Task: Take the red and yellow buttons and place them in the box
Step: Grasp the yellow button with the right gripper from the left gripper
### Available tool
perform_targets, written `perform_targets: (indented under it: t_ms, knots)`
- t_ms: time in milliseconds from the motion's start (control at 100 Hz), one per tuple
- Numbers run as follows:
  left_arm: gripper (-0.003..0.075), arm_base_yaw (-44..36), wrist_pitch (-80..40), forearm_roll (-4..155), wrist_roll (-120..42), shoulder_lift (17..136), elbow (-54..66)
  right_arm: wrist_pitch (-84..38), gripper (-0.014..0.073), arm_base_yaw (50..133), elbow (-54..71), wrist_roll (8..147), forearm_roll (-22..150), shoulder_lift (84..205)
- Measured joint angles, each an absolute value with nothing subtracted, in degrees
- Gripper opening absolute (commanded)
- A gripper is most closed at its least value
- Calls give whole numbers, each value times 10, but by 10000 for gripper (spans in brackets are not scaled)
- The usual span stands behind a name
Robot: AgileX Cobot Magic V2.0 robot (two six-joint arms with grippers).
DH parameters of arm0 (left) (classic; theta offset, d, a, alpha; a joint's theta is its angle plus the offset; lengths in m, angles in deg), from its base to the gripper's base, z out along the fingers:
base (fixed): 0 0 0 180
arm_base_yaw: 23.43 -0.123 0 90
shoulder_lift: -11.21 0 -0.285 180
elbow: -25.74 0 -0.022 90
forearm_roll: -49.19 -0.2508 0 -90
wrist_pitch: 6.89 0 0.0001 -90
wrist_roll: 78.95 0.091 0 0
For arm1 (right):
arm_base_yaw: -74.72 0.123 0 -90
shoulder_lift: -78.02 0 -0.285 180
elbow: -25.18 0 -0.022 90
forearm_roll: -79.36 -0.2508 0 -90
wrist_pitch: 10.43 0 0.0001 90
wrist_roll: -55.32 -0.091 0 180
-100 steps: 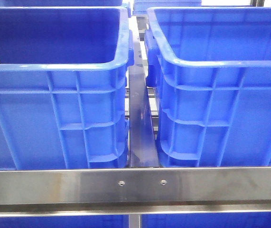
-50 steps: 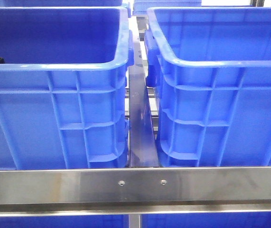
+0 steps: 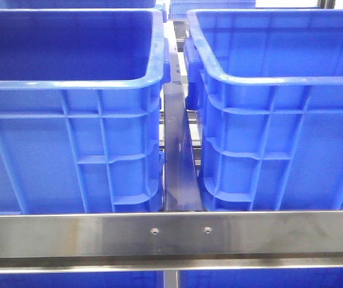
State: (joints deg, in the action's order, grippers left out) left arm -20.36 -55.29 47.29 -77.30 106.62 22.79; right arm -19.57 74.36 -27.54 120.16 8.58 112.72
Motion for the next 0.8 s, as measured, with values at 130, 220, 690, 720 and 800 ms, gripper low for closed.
perform_targets:
  t_ms: [130, 220, 690, 720, 800]
  knots:
    - [-19, -204, -556, 546, -721, 988, 188, -196, -68, 744, -275, 1202, 86, 1127]
    - [-19, -204, -554, 591, -682, 925, 153, -196, -68, 744, -275, 1202, 86, 1127]
    - [-19, -204, -562, 835, -382, 659, 61, -227, -66, 744, -275, 1202, 86, 1127]
    - [-19, -204, -569, 852, -363, 653, 61, -230, -63, 744, -275, 1202, 86, 1127]
    - [-19, -204, -588, 888, -314, 645, 61, -241, -9, 744, -275, 1202, 86, 1127]
